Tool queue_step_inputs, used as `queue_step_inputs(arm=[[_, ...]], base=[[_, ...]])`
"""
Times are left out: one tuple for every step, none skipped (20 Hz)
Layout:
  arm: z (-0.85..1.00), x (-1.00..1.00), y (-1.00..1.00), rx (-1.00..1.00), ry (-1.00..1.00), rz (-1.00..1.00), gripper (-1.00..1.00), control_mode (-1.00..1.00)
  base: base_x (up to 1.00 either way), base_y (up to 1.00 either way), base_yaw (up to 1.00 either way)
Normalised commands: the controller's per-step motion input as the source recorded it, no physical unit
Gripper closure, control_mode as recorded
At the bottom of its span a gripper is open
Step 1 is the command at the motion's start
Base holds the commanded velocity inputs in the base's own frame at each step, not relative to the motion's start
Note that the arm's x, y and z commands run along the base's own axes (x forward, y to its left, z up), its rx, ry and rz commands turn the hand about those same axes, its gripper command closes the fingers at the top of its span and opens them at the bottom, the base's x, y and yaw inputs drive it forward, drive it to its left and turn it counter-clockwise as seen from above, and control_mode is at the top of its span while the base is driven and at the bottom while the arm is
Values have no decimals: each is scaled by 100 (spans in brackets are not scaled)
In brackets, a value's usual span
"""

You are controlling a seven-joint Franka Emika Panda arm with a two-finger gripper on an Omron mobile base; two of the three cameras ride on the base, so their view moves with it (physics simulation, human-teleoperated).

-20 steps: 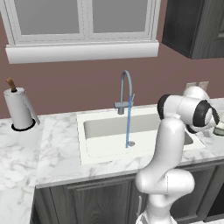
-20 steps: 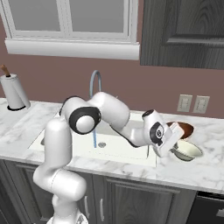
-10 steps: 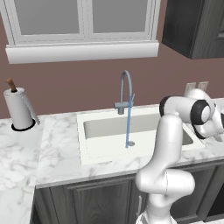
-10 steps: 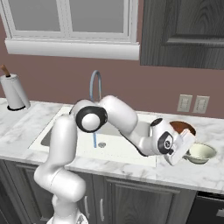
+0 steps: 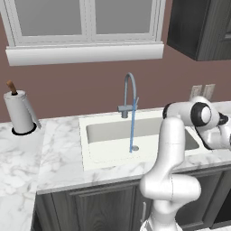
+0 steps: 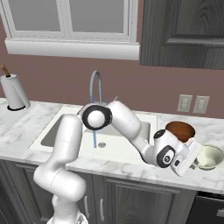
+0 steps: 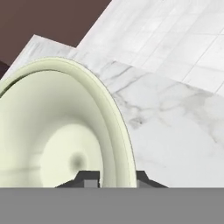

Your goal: Rinse each bowl for a few seconds and place them down in the sink or on the counter.

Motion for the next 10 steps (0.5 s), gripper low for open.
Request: queue_step_inputs(arm=[[20, 0, 0, 0, 4, -3, 100, -100], [27, 0, 0, 0, 6, -2, 100, -100], [34, 1, 0, 0, 6, -3, 100, -100], [30, 1, 0, 0, 8, -3, 100, -100], [27, 0, 0, 0, 8, -4, 100, -100], [15, 0, 0, 0, 10, -4, 100, -100], [1, 0, 0, 0, 10, -4, 100, -100], [0, -3, 0, 0, 12, -5, 100, -100], [-14, -10, -5, 0, 14, -5, -100, -100], [-23, -14, -10, 0, 11, -5, -100, -100]], base=[[0, 0, 0], [0, 0, 0], [0, 0, 0], [0, 0, 0], [0, 0, 0], [0, 0, 0], [0, 0, 0], [0, 0, 0], [0, 0, 0], [0, 0, 0]])
